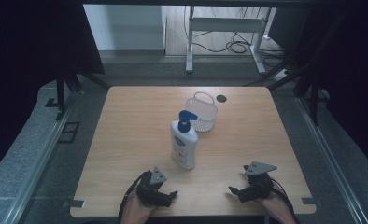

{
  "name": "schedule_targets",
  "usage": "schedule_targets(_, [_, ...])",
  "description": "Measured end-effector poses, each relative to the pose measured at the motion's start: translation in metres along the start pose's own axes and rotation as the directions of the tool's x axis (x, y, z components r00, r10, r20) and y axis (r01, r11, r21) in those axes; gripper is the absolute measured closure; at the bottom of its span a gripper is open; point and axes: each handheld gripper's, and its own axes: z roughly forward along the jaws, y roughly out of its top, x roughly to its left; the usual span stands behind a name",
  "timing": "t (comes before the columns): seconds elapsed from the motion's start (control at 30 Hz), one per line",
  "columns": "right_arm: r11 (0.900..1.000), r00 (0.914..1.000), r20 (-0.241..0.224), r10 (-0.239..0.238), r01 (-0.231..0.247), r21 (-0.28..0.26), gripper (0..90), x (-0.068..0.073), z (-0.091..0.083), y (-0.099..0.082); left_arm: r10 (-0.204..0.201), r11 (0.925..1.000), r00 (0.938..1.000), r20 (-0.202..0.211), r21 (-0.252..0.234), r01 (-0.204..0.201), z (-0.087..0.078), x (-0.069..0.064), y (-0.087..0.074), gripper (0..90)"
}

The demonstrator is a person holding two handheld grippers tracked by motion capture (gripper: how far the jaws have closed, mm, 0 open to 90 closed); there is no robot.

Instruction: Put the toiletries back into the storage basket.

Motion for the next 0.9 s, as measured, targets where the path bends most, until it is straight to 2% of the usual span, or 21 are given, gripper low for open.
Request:
schedule_targets(0.07, [1.0, 1.0, -0.009, 0.0, 0.0, -0.003, 0.0, 0.001, 0.0, 0.002, 0.005, 1.0, 1.0, -0.007, -0.007, -0.005, 0.0, 0.0, -0.001, 11.8])
schedule_targets(0.13, [0.9998, 0.9991, -0.042, 0.0, -0.001, -0.02, 0.0, 0.002, 0.0, 0.007, 0.01, 0.9996, 0.9998, -0.019, -0.025, -0.011, 0.001, 0.0, -0.004, 11.8])
schedule_targets(0.3, [0.9992, 0.9974, -0.071, 0.01, -0.012, -0.037, 0.0, 0.004, 0.001, 0.014, 0.021, 0.9995, 0.9995, -0.025, -0.022, -0.021, 0.001, 0.0, -0.004, 11.8])
schedule_targets(0.33, [0.9982, 0.9966, -0.081, 0.013, -0.018, -0.056, 0.0, 0.004, 0.001, 0.016, 0.023, 0.9995, 0.9995, -0.022, -0.022, -0.024, 0.001, 0.0, -0.004, 11.8])
schedule_targets(0.6, [0.9952, 0.995, -0.098, 0.018, -0.028, -0.093, 0.0, 0.005, 0.002, 0.028, 0.024, 0.9995, 0.9995, -0.022, -0.022, -0.025, 0.001, 0.0, -0.004, 11.8])
schedule_targets(0.77, [0.9954, 0.9944, -0.103, -0.021, 0.011, -0.095, 0.0, 0.01, 0.006, 0.042, 0.023, 0.9995, 0.9995, -0.024, -0.022, -0.023, 0.001, 0.0, -0.004, 11.9])
schedule_targets(0.9, [0.9961, 0.9936, -0.11, -0.026, 0.017, -0.087, 0.0, 0.012, 0.009, 0.048, 0.023, 0.9995, 0.9995, -0.024, -0.022, -0.023, 0.001, 0.0, -0.004, 11.9])
